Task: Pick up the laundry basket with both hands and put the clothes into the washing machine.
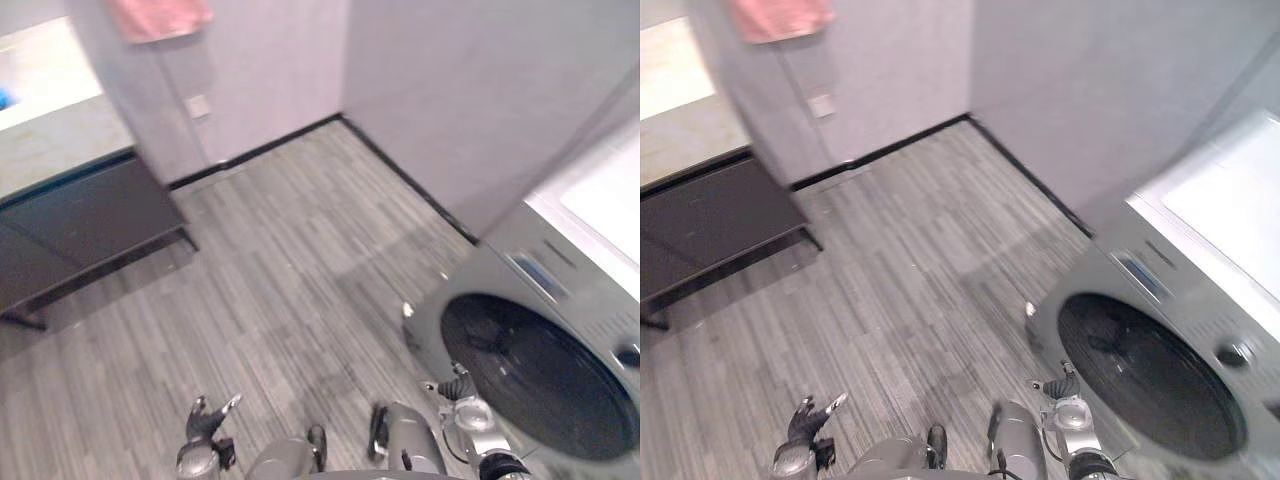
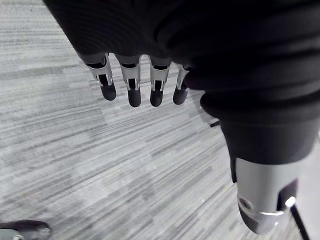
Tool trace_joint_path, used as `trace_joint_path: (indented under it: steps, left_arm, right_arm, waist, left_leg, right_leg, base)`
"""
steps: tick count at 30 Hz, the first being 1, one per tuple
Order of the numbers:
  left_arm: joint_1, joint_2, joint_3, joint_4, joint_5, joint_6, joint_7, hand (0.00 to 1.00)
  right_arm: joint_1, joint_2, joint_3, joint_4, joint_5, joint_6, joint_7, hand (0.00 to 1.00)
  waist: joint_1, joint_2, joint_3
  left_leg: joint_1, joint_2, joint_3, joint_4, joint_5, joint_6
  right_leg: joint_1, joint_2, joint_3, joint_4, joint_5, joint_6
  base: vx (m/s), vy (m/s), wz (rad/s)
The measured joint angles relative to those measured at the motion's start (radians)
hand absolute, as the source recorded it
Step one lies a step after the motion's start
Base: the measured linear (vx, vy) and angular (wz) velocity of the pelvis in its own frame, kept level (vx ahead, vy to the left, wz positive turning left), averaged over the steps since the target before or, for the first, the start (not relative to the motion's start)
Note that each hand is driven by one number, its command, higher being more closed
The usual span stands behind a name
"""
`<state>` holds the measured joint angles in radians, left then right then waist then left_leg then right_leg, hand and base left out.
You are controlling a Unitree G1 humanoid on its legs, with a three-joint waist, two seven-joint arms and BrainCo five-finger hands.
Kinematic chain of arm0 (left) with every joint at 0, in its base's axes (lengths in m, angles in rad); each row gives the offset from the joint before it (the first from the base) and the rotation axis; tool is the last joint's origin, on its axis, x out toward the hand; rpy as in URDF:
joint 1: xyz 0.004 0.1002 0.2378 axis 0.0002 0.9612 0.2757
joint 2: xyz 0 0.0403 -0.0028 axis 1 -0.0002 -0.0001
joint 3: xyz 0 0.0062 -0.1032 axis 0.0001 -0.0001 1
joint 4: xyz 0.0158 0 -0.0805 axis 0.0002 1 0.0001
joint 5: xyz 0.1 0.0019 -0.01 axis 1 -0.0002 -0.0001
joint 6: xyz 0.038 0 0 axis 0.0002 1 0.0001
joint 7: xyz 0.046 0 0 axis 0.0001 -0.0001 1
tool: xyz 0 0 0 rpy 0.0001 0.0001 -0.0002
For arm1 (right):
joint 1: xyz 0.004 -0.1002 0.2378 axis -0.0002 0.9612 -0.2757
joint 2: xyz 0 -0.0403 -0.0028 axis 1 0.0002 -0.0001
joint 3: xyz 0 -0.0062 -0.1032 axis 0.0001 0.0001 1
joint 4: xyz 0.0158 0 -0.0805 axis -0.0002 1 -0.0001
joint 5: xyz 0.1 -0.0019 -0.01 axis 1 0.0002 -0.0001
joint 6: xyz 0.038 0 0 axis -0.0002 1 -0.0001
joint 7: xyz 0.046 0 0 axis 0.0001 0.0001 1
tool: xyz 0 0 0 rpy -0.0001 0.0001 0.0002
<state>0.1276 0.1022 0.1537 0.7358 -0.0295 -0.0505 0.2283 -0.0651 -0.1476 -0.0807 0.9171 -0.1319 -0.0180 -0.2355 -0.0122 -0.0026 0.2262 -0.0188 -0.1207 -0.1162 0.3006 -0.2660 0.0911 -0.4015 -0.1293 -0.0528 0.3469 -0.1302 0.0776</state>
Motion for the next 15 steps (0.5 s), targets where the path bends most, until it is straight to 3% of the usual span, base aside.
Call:
trace_joint_path:
  steps: [2,3,5,6,7,8,10,12,13,14,15]
  left_arm:
    - [0.007,0.0,-0.007,-0.002,0.001,-0.004,0.002,0.0]
    - [0.007,-0.01,-0.008,0.001,0.001,-0.002,0.004,0.0]
    - [0.021,-0.029,-0.006,-0.012,0.002,-0.002,0.003,0.0]
    - [0.038,-0.04,-0.004,-0.018,0.001,-0.001,-0.001,0.0]
    - [0.045,-0.043,-0.004,-0.02,0.001,-0.001,-0.005,0.0]
    - [0.049,-0.045,-0.018,-0.019,0.001,0.003,-0.013,0.0]
    - [0.024,-0.056,-0.035,-0.019,0.002,0.001,-0.018,0.0]
    - [0.0,-0.065,-0.037,-0.019,0.002,-0.002,-0.031,0.0]
    - [-0.011,-0.063,-0.038,-0.018,0.003,-0.002,-0.032,0.0]
    - [-0.013,-0.062,-0.038,-0.017,0.004,-0.002,-0.032,0.0]
    - [-0.014,-0.059,-0.038,-0.013,0.004,-0.002,-0.032,0.0]
  right_arm:
    - [0.018,0.001,0.0,0.0,-0.007,0.001,0.003,0.0]
    - [0.025,-0.003,0.0,0.0,-0.009,0.001,0.006,0.0]
    - [0.016,0.0,0.0,-0.027,-0.018,-0.002,0.015,0.0]
    - [0.012,0.006,0.003,-0.044,-0.019,-0.007,0.022,0.0]
    - [0.012,0.012,0.003,-0.05,-0.018,-0.009,0.023,0.0]
    - [0.018,0.02,0.001,-0.059,-0.018,-0.01,0.022,0.0]
    - [0.017,0.017,-0.003,-0.059,-0.018,-0.009,0.021,0.0]
    - [0.009,-0.002,-0.009,-0.058,-0.018,-0.008,0.02,0.0]
    - [0.004,-0.005,-0.024,-0.056,-0.018,-0.007,0.02,0.0]
    - [0.003,-0.01,-0.026,-0.054,-0.019,-0.007,0.02,0.0]
    - [0.002,-0.018,-0.031,-0.039,-0.019,-0.008,0.018,0.0]
  waist:
    - [-0.002,-0.011,-0.007]
    - [-0.001,0.008,-0.005]
    - [0.03,0.04,-0.008]
    - [0.036,0.055,-0.009]
    - [0.038,0.054,-0.008]
    - [0.051,0.042,-0.004]
    - [0.05,0.029,-0.002]
    - [0.05,0.029,-0.001]
    - [0.051,0.035,-0.003]
    - [0.051,0.035,-0.003]
    - [0.05,0.042,-0.003]
  left_leg:
    - [0.025,0.004,-0.058,0.043,-0.045,-0.049]
    - [0.018,0.029,-0.059,0.109,-0.063,-0.08]
    - [-0.073,0.112,0.051,0.288,-0.037,-0.125]
    - [-0.125,0.194,0.156,0.431,0.008,-0.153]
    - [-0.144,0.232,0.203,0.494,0.042,-0.143]
    - [-0.167,0.303,0.289,0.568,0.029,-0.137]
    - [-0.184,0.327,0.323,0.516,0.021,-0.126]
    - [-0.198,0.328,0.317,0.365,0.024,-0.13]
    - [-0.194,0.326,0.311,0.243,0.036,-0.149]
    - [-0.191,0.326,0.31,0.181,0.056,-0.168]
    - [-0.175,0.325,0.309,0.078,0.132,-0.191]
  right_leg:
    - [0.023,-0.012,-0.025,0.003,0.091,-0.03]
    - [0.049,-0.016,-0.071,0.014,0.138,-0.039]
    - [0.091,0.023,-0.132,-0.006,0.103,-0.077]
    - [0.145,0.06,-0.16,-0.042,0.087,-0.098]
    - [0.177,0.071,-0.17,-0.061,0.082,-0.108]
    - [0.262,0.085,-0.192,-0.103,0.074,-0.124]
    - [0.331,0.079,-0.224,-0.153,0.073,-0.126]
    - [0.36,0.078,-0.245,-0.188,0.073,-0.126]
    - [0.366,0.078,-0.253,-0.197,0.073,-0.125]
    - [0.367,0.079,-0.257,-0.198,0.073,-0.125]
    - [0.379,0.087,-0.261,-0.204,0.068,-0.112]
  base:
    - [0.46,-0.284,1.78]
    - [0.46,-0.301,1.3]
    - [0.47,-0.314,0.74]
    - [0.34,-0.234,0.28]
    - [0.5,-0.295,0.35]
    - [0.38,-0.214,0.34]
    - [0.34,-0.202,0.43]
    - [0.18,-0.061,0.3]
    - [0.11,0.003,0.15]
    - [0.1,0.061,0.13]
    - [0.07,0.057,0.05]
